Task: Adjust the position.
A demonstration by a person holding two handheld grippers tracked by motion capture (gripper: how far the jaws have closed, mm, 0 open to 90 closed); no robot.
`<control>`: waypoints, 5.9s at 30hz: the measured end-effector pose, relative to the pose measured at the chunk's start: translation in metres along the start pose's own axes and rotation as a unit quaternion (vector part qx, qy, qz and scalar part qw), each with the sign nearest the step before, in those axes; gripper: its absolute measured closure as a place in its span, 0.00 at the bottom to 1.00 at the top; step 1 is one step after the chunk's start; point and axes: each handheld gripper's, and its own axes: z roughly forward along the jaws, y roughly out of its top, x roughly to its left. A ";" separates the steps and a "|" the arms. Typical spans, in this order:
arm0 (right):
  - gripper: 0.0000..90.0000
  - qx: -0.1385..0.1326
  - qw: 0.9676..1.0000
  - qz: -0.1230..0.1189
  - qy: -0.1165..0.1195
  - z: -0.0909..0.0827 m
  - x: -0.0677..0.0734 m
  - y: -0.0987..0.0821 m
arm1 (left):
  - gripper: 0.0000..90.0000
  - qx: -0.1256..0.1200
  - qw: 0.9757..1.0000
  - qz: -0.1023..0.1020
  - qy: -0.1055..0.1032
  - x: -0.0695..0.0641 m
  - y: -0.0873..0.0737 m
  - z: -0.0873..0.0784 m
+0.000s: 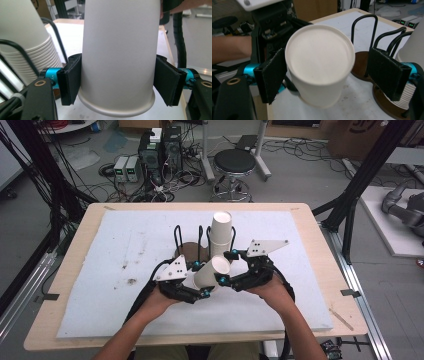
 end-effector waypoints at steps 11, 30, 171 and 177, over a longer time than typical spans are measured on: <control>0.19 0.054 0.997 -0.060 0.007 -0.006 -0.014 -0.003 | 0.32 0.088 0.996 0.017 -0.020 0.011 0.012 -0.009; 0.20 0.168 0.974 -0.128 0.086 0.029 -0.004 0.014 | 0.32 0.148 0.986 0.037 -0.068 0.005 0.017 0.005; 0.25 -0.022 0.995 -0.045 0.085 -0.016 -0.004 -0.021 | 0.32 -0.062 0.995 -0.047 -0.064 0.006 -0.003 -0.029; 0.25 0.047 0.993 -0.099 0.052 -0.010 0.004 -0.007 | 0.32 -0.023 0.998 -0.034 -0.057 0.009 0.004 -0.034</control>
